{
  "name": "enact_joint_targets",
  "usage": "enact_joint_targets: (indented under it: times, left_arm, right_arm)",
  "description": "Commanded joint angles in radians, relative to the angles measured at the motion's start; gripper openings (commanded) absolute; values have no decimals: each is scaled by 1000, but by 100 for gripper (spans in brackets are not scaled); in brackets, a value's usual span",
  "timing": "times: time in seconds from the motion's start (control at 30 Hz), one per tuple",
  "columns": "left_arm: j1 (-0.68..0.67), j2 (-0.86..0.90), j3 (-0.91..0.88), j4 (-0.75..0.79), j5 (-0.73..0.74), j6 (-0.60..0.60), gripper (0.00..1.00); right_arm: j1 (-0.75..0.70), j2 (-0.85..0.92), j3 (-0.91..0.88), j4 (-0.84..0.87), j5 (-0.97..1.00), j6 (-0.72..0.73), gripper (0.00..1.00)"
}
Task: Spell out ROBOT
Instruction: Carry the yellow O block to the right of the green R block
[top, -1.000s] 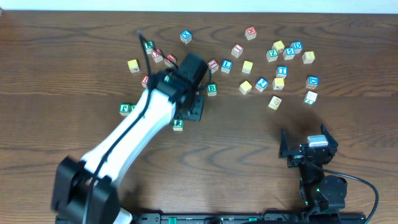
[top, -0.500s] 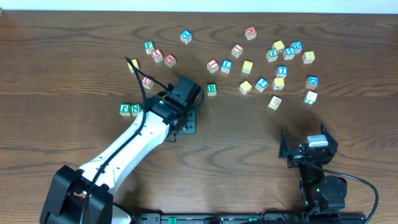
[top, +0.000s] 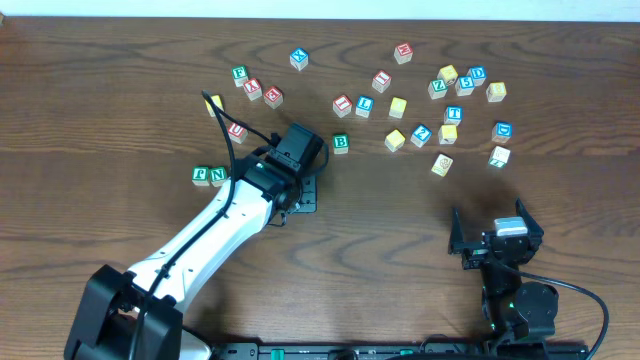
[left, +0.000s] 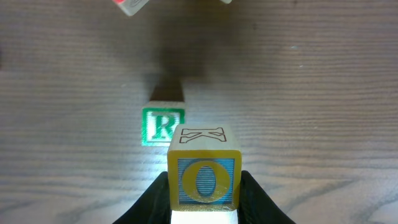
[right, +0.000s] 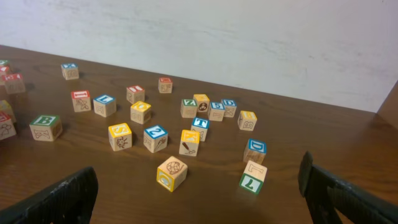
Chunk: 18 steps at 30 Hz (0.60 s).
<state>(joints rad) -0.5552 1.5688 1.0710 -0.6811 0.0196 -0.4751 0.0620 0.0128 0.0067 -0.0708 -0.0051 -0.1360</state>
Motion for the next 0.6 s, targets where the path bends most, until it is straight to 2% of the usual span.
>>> enact_joint_targets:
  times: [0.0,0.4,0.57]
  left_arm:
    - [-24,8,-30,26,-8,-10,8]
    - [-60,20,-36,60,-51,-21,8]
    - [-60,80,-36,66,-57,-21,8]
  right_arm:
    - [-6,0,-1,-5,-5,8,99]
    - [-6,0,-1,-5,-5,8,99]
    - [-6,0,-1,-5,-5,8,99]
